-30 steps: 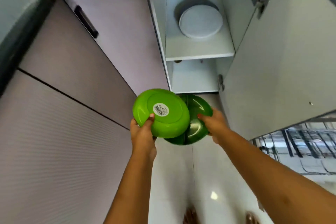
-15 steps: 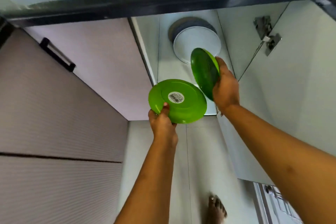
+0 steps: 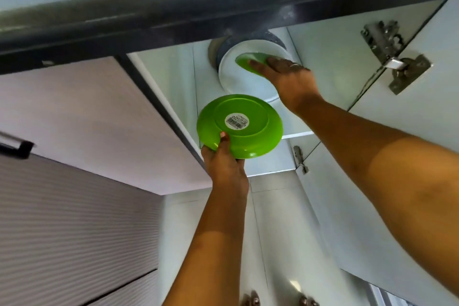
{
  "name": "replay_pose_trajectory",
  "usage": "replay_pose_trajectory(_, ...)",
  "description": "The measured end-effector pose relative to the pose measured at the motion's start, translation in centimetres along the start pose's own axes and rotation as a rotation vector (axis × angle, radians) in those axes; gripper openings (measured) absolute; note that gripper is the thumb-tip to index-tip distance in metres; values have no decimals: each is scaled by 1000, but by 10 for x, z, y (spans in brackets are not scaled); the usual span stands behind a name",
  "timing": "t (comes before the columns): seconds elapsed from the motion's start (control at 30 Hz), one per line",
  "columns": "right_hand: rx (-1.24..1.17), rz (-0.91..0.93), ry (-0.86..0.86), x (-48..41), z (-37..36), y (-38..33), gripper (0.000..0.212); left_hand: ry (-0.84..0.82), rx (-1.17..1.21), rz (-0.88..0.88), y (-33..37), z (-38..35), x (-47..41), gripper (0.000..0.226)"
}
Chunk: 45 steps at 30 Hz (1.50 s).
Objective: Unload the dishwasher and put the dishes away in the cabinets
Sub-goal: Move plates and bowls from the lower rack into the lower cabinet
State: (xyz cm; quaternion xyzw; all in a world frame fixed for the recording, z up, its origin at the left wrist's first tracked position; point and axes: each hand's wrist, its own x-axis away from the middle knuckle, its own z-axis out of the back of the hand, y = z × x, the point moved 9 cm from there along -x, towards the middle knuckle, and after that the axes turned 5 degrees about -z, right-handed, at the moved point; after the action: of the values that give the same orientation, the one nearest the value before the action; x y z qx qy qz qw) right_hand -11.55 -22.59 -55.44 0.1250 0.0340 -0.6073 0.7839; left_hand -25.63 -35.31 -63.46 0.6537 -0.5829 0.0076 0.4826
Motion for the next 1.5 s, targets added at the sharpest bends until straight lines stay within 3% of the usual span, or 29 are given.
replay_pose_trajectory(0.1,92,42,-170,5,-33,-7,61,-61,16,-14,0,-1,-9,46)
replay_pose_trajectory(0.17,155,97,-186,8,-54,-17,57,-68,18,-18,1,3,-15,43)
replay_pose_trajectory(0.3,13,-8,-227,7,-74,-18,66,-13,25,-23,0,16,-17,27)
replay_pose_trajectory(0.4,-105,-62,-271,7,-92,-12,80,-5,-2,-23,-2,29,-10,38)
replay_pose_trajectory(0.47,-102,-69,-282,8,-101,-15,75,13,14,-33,-4,36,-5,46)
replay_pose_trajectory(0.6,-133,-73,-261,9,-109,-20,58,40,39,-27,-8,40,-3,45)
replay_pose_trajectory(0.77,-142,5,-329,11,-120,-21,57,4,34,-27,-7,38,-9,44)
replay_pose_trajectory(1.13,-178,-100,-419,0,-131,-5,70,-11,75,-13,-19,38,-25,44)
replay_pose_trajectory(1.23,-376,-274,-313,-3,-121,12,70,-4,71,-24,-21,34,-32,43)
replay_pose_trajectory(1.33,-769,-709,-158,19,-102,40,43,-26,100,-26,-22,27,-38,39)
replay_pose_trajectory(1.4,-1361,-953,-297,44,-108,21,30,-56,110,-6,-25,20,-42,33)
replay_pose_trajectory(1.43,-1603,-1016,-427,56,-112,5,34,-77,110,10,-27,15,-43,29)
replay_pose_trajectory(1.5,-1808,-1001,-593,71,-115,-16,46,-128,79,30,-29,4,-45,26)
